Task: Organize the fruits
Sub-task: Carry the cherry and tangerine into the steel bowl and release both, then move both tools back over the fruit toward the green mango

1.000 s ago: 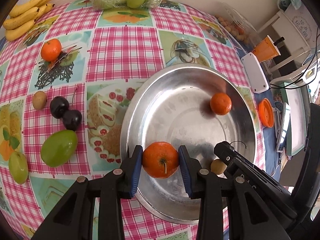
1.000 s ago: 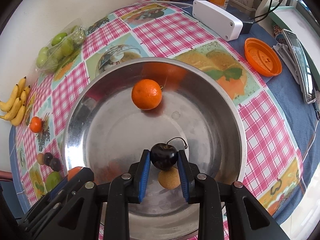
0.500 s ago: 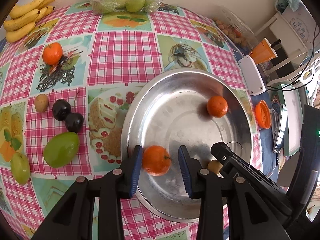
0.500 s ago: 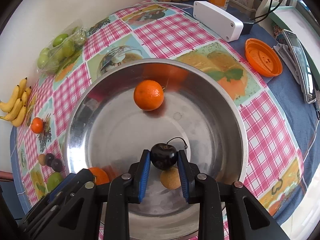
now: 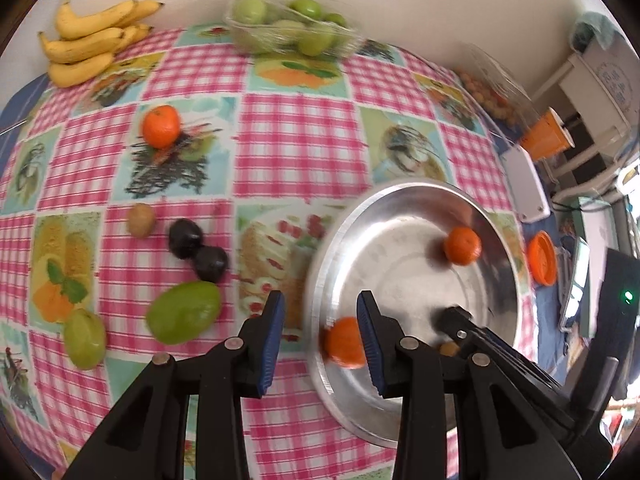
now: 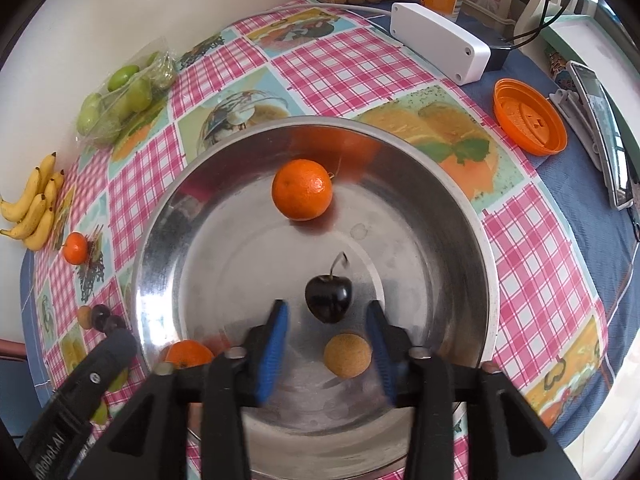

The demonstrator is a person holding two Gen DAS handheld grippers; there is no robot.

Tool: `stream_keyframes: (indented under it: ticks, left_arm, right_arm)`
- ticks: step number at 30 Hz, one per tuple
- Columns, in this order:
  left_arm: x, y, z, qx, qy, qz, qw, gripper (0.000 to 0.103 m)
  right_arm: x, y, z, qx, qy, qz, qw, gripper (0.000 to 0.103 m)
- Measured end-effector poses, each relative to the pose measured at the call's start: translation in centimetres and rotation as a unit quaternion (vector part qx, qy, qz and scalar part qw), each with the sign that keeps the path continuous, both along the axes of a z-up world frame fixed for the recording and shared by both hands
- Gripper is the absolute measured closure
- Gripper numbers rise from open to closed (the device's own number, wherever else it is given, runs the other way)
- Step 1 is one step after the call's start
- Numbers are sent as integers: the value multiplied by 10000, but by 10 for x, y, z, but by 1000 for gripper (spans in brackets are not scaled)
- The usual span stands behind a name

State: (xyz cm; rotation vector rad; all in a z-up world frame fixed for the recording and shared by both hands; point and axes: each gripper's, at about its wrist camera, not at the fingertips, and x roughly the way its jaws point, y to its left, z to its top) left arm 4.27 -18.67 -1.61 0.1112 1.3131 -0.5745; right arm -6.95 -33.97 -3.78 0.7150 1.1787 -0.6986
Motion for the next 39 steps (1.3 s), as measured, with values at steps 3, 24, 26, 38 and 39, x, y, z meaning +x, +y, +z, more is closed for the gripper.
stream_keyframes:
  ticks: [3, 24, 26, 38, 39]
  left_arm:
    - [8, 11, -1, 175, -84, 248, 9995, 46]
    - [32, 56, -14, 734, -380, 1167, 9897, 9]
    - [32, 57, -14, 740, -368, 1197, 9894, 9]
    - [35, 66, -16, 577, -302, 1358, 9886, 6]
    - [35, 67, -15, 560, -335, 1361, 9885, 6]
  right_arm:
    - [3, 0, 2, -57, -35, 84, 9999, 44]
    - [11, 5, 0, -46, -106, 437, 9990, 10]
    - [11, 5, 0, -46, -124, 439, 9989, 10]
    - [16, 6, -2, -83, -111, 588, 9982, 0]
    - [16, 6, -1, -97, -122, 616, 9980, 0]
